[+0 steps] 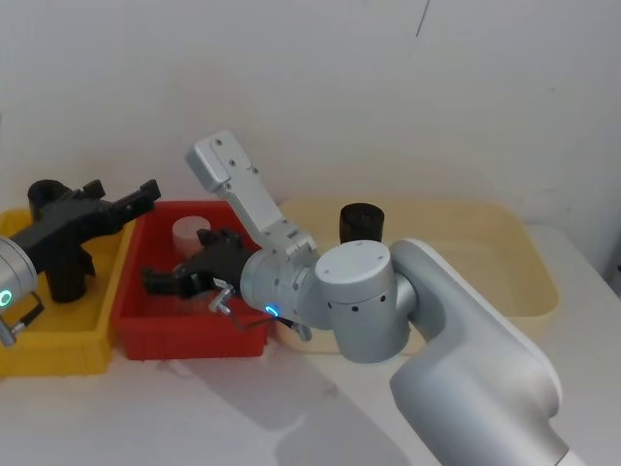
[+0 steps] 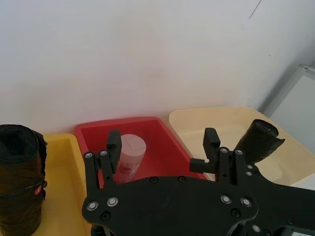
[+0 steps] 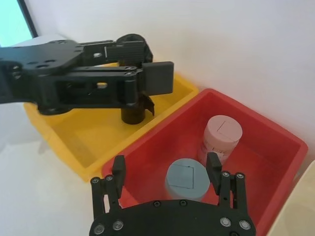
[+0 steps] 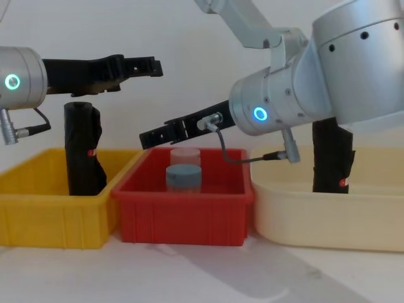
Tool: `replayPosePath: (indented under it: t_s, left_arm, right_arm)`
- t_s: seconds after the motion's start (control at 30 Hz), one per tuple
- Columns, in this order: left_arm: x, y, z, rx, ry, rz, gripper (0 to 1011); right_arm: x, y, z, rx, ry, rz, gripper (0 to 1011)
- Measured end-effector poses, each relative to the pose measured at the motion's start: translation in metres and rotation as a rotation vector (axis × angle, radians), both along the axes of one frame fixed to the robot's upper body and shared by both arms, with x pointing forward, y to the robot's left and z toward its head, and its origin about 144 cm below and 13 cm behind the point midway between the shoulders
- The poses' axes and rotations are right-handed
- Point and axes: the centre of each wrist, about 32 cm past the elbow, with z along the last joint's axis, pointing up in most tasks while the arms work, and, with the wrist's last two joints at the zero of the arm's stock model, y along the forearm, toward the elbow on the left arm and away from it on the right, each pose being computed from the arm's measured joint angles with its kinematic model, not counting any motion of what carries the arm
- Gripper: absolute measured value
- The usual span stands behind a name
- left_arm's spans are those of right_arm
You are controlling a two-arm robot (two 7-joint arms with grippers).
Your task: Pick up the garbage bag with the one hand and transfer it to the other hand.
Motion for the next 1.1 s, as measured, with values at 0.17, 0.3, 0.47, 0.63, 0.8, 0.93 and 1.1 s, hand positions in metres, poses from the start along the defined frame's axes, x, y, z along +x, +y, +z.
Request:
replayPosePath:
  t_s: [0.17,0.3,0.47,0.63,0.8,0.93,1.1]
  left_arm:
    - [0.000,0.000,0.000,0.000,0.000,0.000,1002]
    - [0.000,0.000,0.000,0.000,0.000,0.000,1002]
    - [0.000,0.000,0.000,0.000,0.000,0.000,1002]
    - [0.000,0.000,0.000,0.000,0.000,0.000,1002]
    - [0.000,0.000,0.000,0.000,0.000,0.000,1001]
    - [0.000,0.000,0.000,0.000,0.000,0.000,1002]
    - [0.000,0.000,0.000,0.000,0.000,0.000,1002]
  right_arm:
    - [0.004,0.003,-0.002,0.012,0.010,-0.021,1001]
    - [0.007,0.005,-0.004,0.017,0.016,-0.033,1002]
    - [0.011,0.009,-0.007,0.012,0.022,-0.046,1001]
    - [0.016,0.012,-0.011,-0.003,0.026,-0.057,1001]
    - [0.020,0.014,-0.014,-0.018,0.026,-0.069,1002]
    - [0.023,0.015,-0.016,-0.028,0.022,-0.079,1001]
    - [0.025,0.015,-0.017,-0.039,0.021,-0.088,1001]
